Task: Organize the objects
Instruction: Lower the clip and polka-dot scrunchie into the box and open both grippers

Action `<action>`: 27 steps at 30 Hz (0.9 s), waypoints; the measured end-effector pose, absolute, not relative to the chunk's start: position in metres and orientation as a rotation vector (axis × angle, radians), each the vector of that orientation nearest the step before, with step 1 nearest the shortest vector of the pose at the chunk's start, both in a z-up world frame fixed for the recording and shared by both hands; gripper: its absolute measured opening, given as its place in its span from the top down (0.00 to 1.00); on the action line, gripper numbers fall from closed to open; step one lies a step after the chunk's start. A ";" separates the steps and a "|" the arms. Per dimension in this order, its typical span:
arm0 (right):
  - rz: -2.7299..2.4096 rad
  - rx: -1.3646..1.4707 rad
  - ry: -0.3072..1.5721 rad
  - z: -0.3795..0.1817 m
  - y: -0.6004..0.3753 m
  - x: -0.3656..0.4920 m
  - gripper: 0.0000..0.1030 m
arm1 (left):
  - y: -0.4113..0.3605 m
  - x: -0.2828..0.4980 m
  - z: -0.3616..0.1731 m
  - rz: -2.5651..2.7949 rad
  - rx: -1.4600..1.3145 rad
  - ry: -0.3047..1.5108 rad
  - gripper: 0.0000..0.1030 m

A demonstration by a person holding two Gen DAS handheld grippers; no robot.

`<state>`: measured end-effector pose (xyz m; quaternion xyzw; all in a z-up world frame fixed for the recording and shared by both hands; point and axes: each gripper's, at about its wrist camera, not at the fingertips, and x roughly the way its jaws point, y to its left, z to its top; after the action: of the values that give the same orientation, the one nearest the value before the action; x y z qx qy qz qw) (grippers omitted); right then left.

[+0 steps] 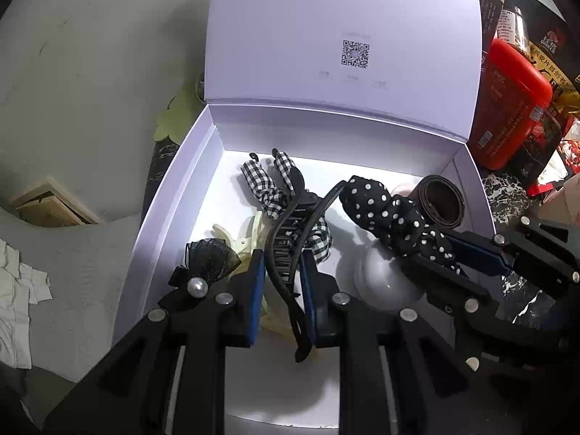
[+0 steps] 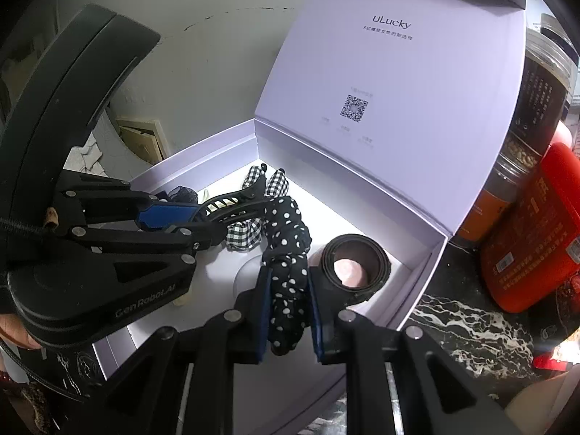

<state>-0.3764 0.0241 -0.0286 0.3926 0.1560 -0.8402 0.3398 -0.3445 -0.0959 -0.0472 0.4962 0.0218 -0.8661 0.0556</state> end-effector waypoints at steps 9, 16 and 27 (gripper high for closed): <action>-2.197 1.015 0.417 -0.024 0.023 -0.373 0.77 | -0.094 -0.342 -0.036 -2.626 1.473 0.047 0.80; -2.216 0.989 0.415 -0.015 0.025 -0.369 0.68 | -0.091 -0.337 -0.022 -2.645 1.421 0.031 0.65; -2.258 0.952 0.408 0.005 0.045 -0.355 0.61 | -0.101 -0.332 -0.002 -2.670 1.357 0.043 0.55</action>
<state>-0.3545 0.0455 0.0049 0.3628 0.1553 -0.8602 0.3229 -0.3323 -0.1013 -0.0023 0.4520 0.0143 -0.8889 0.0731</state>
